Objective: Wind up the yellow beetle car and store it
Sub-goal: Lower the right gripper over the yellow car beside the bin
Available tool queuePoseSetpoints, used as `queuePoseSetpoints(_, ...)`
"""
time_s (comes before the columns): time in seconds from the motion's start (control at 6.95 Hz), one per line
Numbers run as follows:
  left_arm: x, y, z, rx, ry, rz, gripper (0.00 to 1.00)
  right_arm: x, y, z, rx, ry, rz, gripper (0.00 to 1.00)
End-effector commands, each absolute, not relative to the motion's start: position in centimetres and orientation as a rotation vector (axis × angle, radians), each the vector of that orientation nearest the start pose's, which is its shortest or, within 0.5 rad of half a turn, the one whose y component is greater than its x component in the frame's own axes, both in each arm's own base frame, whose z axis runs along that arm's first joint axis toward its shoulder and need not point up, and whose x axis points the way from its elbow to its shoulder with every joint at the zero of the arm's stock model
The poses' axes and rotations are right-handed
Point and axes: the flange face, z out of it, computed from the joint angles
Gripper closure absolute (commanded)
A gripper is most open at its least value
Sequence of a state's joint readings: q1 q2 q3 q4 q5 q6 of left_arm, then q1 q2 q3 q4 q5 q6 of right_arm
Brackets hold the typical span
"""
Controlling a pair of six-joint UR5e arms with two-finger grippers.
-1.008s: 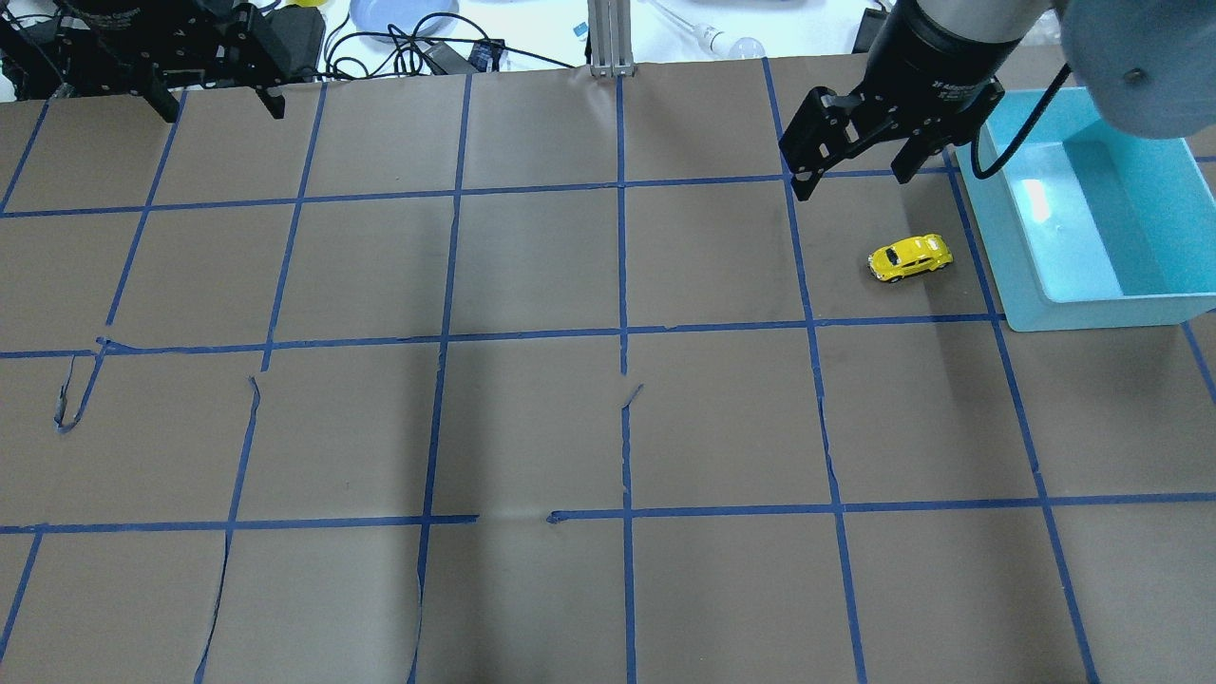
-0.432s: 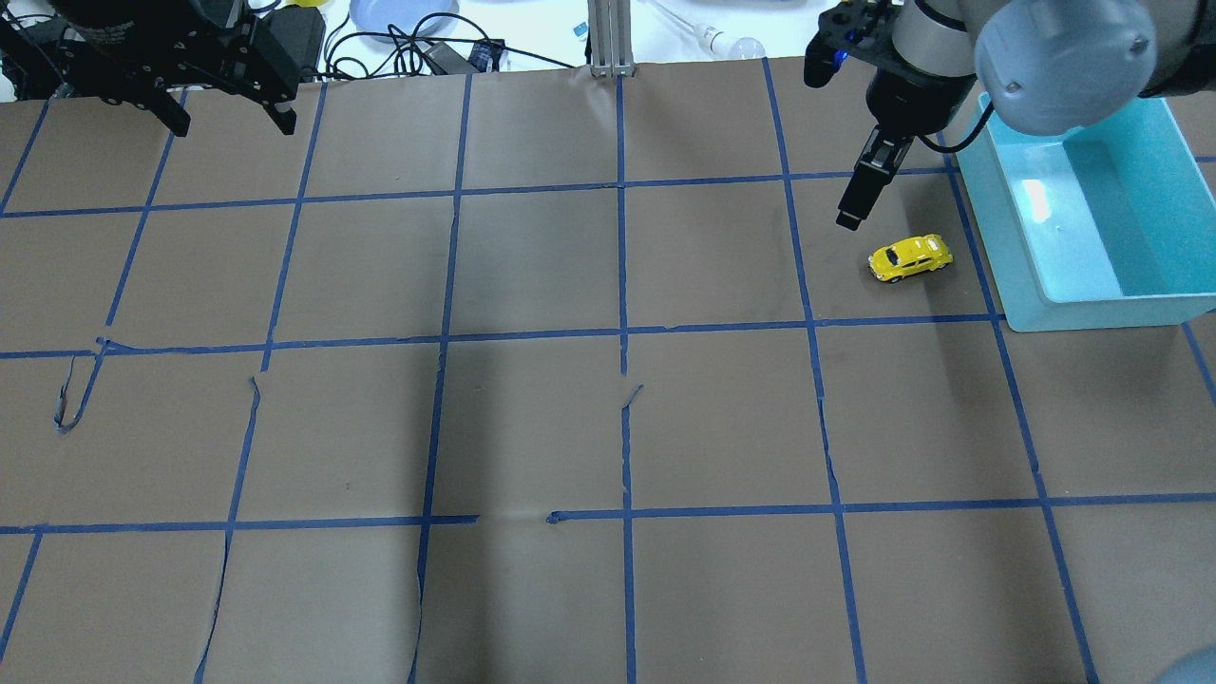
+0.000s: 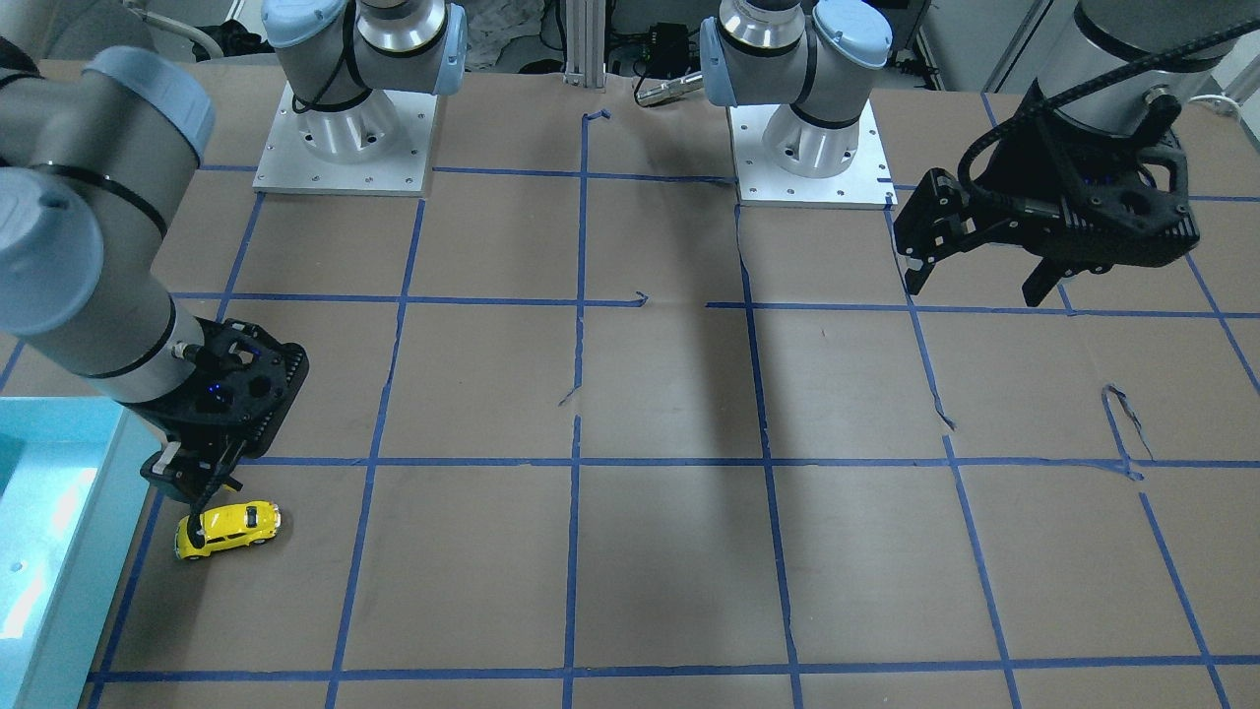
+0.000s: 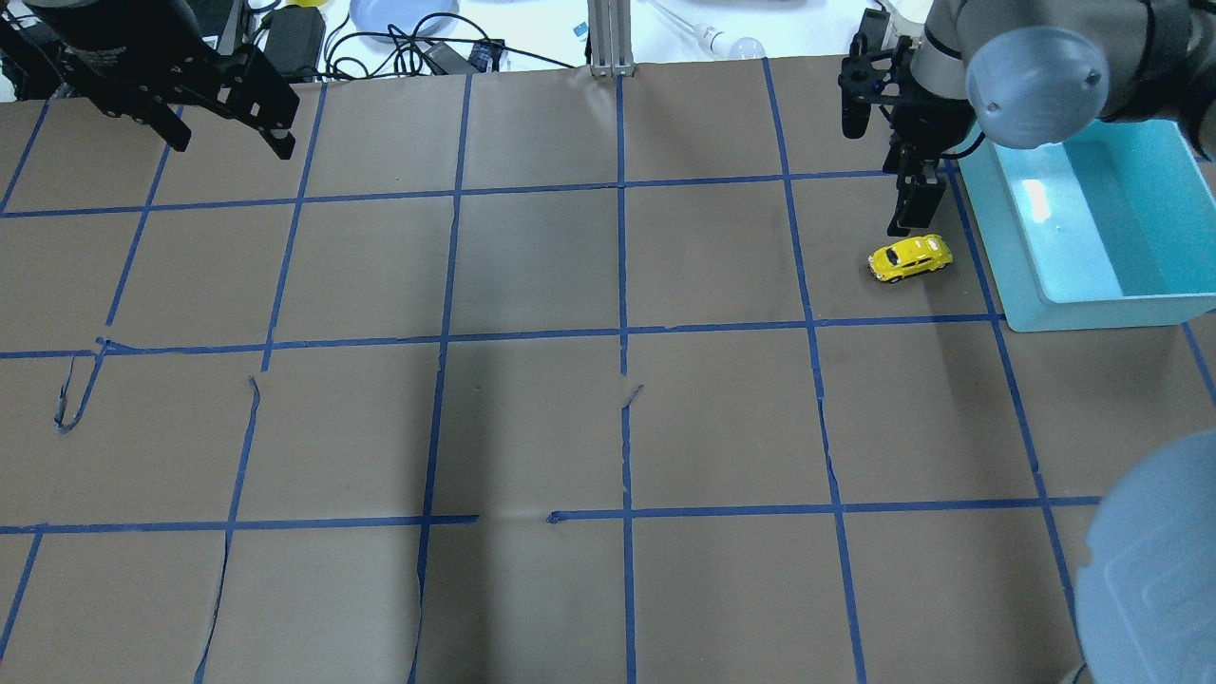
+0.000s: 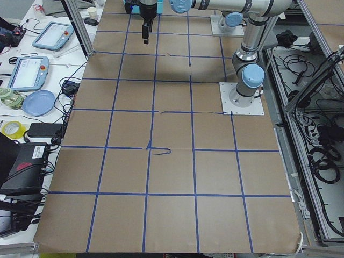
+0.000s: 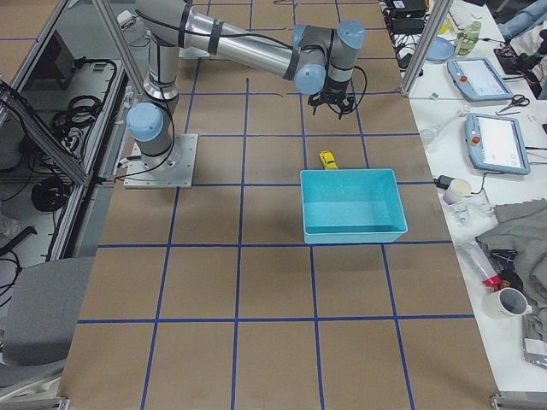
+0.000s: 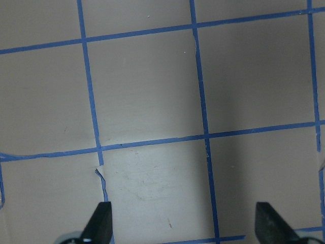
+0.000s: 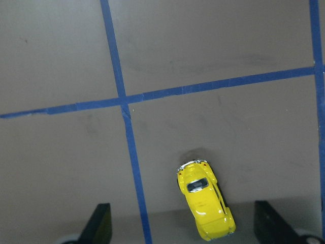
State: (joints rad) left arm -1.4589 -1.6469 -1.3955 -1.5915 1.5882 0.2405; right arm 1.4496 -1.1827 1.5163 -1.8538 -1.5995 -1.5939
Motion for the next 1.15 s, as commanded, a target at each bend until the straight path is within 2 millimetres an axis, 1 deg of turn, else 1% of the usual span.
queuePoseSetpoints(0.0, -7.2, -53.8, 53.2, 0.201, 3.101, -0.117, 0.0, 2.5, -65.8, 27.8, -2.321, 2.101, 0.071, 0.0)
queuePoseSetpoints(0.14, -7.2, -53.9, 53.4, 0.201, 3.1, -0.131, 0.0, 1.1, -66.4, 26.1, -2.416, 2.006, 0.053, 0.01)
queuePoseSetpoints(0.29, -7.1, -53.8, 53.4, 0.199, 3.099, -0.131, 0.0, 1.0, -66.2, 24.0, -2.496, 1.876, 0.063, 0.01)
queuePoseSetpoints(0.43, -6.9, -53.8, 53.5, 0.194, 3.098, -0.136, 0.0, 1.0, -65.8, 23.1, -2.506, 1.852, 0.074, 0.02)
queuePoseSetpoints(0.58, -6.9, -53.8, 53.5, 0.194, 3.098, -0.136, 0.0, 0.8, -65.4, 21.4, -2.506, 1.812, 0.11, 0.03)
queuePoseSetpoints(0.86, -6.9, -53.7, 53.4, 0.194, 3.099, -0.131, 0.0, -1.6, -65.3, 20.8, -2.471, 1.844, 0.114, 0.02)
queuePoseSetpoints(1.01, -6.9, -53.7, 53.4, 0.191, 3.098, -0.138, 0.0, -1.6, -65.3, 20.8, -2.468, 1.845, 0.105, 0.02)
